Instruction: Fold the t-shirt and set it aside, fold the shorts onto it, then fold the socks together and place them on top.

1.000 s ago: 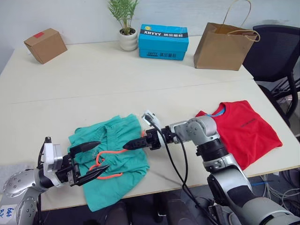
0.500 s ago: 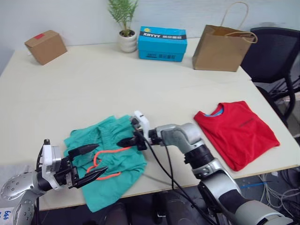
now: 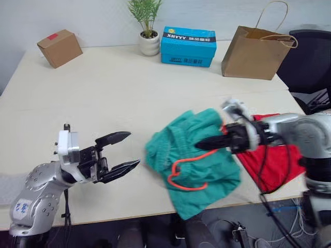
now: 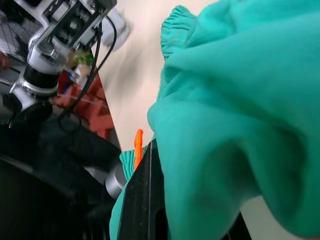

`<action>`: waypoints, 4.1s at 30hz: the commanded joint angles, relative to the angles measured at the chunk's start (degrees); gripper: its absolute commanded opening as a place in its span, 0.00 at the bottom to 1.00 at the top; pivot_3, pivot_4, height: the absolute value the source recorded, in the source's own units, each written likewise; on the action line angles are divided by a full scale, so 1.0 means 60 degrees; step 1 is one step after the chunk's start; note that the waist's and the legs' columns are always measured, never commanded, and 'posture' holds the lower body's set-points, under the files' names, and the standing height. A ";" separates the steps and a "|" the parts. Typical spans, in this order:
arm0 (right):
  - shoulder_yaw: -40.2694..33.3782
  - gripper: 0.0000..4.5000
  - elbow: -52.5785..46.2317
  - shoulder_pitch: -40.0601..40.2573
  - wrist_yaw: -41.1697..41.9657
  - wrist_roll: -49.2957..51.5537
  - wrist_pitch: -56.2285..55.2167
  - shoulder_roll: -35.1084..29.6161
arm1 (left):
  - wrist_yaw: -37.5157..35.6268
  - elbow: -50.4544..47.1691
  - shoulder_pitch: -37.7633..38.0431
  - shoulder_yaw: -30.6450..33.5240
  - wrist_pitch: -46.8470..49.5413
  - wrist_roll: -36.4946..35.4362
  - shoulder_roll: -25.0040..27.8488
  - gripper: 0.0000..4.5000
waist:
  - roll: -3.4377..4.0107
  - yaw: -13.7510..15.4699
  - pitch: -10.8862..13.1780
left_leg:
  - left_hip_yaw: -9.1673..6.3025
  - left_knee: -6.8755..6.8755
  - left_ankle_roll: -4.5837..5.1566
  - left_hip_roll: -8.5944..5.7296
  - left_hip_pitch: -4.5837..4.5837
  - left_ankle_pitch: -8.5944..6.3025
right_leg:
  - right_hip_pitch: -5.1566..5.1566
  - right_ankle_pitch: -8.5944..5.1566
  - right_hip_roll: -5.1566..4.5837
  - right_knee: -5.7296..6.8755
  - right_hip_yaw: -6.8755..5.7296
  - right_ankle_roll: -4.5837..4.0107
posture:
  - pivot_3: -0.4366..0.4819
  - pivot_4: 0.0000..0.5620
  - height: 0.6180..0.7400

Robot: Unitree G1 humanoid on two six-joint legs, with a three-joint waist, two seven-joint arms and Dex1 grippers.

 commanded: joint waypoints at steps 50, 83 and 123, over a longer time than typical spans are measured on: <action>-0.3288 0.99 0.5560 0.2448 0.2972 -0.3977 -1.2992 -0.1433 | -0.0273 0.1627 0.0202 0.1111 -0.0860 0.0884 0.0454 1.00 | 0.0085 -0.0189 0.0081 | 0.0048 0.0089 -0.0040 0.0009 0.0096 0.0010 | 0.0019 0.0008 0.0046 0.0125 0.0106 0.0011 | 0.48 0.27 1.00; 0.0475 0.99 0.0310 0.5748 0.1406 -0.3560 -1.4791 0.4509 | 0.2820 0.1844 0.8695 0.8280 -0.2027 0.0283 -0.2885 1.00 | 0.0117 0.0599 0.0137 | -0.1044 0.0089 0.0128 -0.0337 -0.0038 0.0034 | 0.0559 -0.0149 -0.0423 -0.0130 -0.0940 0.0052 | 0.48 0.27 1.00; -0.0067 1.00 -0.1949 0.6576 -0.0078 -0.2961 -1.3381 0.3518 | 0.0807 0.3438 0.2842 0.1899 0.1148 0.4224 0.3655 0.16 | 0.0187 0.0551 0.0165 | -0.0834 0.0000 0.0138 -0.0340 0.0026 0.0047 | 0.0475 -0.0133 -0.0431 -0.0064 -0.0768 0.0066 | 0.48 0.27 1.00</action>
